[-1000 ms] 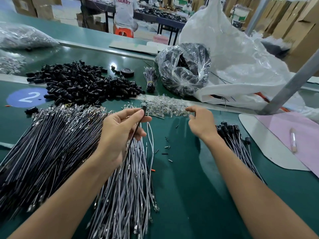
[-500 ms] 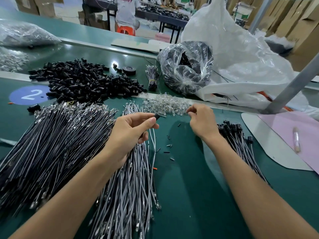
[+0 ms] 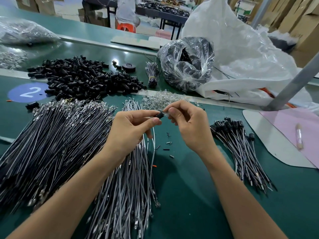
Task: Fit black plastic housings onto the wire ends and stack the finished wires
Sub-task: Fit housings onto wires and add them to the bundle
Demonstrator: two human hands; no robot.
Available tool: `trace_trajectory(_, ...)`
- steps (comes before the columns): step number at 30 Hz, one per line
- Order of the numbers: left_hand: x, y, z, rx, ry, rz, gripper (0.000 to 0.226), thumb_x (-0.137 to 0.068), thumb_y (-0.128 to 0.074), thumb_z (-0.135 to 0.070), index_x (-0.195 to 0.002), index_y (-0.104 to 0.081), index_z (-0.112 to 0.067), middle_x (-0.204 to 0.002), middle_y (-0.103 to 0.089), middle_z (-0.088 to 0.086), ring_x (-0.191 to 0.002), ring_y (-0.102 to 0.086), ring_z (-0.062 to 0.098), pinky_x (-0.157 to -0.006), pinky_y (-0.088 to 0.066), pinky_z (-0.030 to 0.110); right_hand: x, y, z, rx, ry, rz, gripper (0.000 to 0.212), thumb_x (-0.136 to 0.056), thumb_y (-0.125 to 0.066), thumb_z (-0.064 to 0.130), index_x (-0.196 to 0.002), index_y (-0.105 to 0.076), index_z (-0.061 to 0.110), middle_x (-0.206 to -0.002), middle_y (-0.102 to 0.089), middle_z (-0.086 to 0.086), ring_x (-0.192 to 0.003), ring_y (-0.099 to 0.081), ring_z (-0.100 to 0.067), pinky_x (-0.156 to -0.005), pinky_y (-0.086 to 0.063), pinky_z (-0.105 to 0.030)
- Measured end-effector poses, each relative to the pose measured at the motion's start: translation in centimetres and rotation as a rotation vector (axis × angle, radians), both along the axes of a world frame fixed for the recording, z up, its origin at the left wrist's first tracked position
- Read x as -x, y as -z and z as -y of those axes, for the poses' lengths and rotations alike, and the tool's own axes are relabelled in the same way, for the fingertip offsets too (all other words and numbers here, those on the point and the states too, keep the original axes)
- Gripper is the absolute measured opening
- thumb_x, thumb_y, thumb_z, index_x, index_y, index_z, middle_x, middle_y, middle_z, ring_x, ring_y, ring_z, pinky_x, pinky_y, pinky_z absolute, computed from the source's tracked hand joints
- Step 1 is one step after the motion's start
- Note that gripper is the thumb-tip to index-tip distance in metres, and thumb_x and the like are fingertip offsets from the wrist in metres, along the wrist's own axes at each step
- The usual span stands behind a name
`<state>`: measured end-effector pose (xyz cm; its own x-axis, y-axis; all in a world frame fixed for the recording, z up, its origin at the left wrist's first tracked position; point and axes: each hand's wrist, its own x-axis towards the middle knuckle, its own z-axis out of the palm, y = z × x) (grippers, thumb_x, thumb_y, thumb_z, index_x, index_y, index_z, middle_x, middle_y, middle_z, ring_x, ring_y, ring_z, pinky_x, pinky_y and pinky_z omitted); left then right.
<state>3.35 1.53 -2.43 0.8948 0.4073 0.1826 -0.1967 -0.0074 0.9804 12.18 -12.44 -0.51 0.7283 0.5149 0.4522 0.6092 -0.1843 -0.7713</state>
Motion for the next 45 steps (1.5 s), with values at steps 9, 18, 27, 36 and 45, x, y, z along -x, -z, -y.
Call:
trace_trajectory(9,-0.3,0.5,-0.2,-0.066,-0.001,-0.008,0.019,-0.080,-0.076,-0.008,-0.091,-0.077,-0.023,-0.075,-0.075,0.009,-0.046,-0.048,0.008,-0.045,-0.038,0.013,-0.2,0.1,0.2,0.005,-0.031,0.096,0.013,-0.091,-0.064,0.004,-0.088,-0.072,0.014,-0.075,-0.063,0.016,-0.069,-0.057,-0.002,-0.069,-0.046,-0.017)
trace_trajectory(18,-0.1,0.2,0.0,-0.008,-0.022,-0.001,0.024,-0.073,-0.078,-0.018,-0.094,-0.074,-0.009,-0.074,-0.074,0.011,-0.043,-0.051,0.009,-0.041,-0.038,0.016,-0.3,0.4,0.2,-0.046,-0.081,-0.008,0.015,-0.086,-0.070,0.002,-0.085,-0.072,0.017,-0.070,-0.068,0.008,-0.061,-0.061,-0.005,-0.063,-0.050,-0.021)
trace_trajectory(27,0.2,-0.3,0.2,-0.004,0.048,0.027,0.021,-0.073,-0.072,-0.018,-0.092,-0.073,-0.009,-0.073,-0.075,0.010,-0.057,-0.071,0.021,-0.050,-0.055,0.024,-0.6,0.7,0.8,-0.185,-0.214,-0.255,0.015,-0.090,-0.063,-0.002,-0.088,-0.069,0.012,-0.068,-0.069,0.003,-0.063,-0.062,-0.009,-0.062,-0.051,-0.020)
trace_trajectory(36,0.2,-0.1,0.4,-0.020,0.049,0.076,0.022,-0.070,-0.073,-0.016,-0.091,-0.073,-0.009,-0.071,-0.075,0.007,-0.066,-0.074,0.021,-0.048,-0.055,0.022,-0.4,1.3,0.9,-0.190,-0.229,-0.333,0.024,-0.090,-0.057,-0.012,-0.084,-0.066,0.010,-0.064,-0.068,0.004,-0.061,-0.061,-0.008,-0.059,-0.050,-0.020)
trace_trajectory(45,0.1,0.1,0.7,-0.002,0.037,0.075,0.016,-0.077,-0.073,-0.005,-0.092,-0.073,-0.006,-0.073,-0.075,0.007,-0.066,-0.074,0.020,-0.050,-0.056,0.022,-0.1,2.0,0.3,-0.264,-0.215,-0.412,0.022,-0.088,-0.057,-0.015,-0.081,-0.066,0.005,-0.065,-0.068,-0.003,-0.056,-0.061,-0.009,-0.056,-0.050,-0.020)
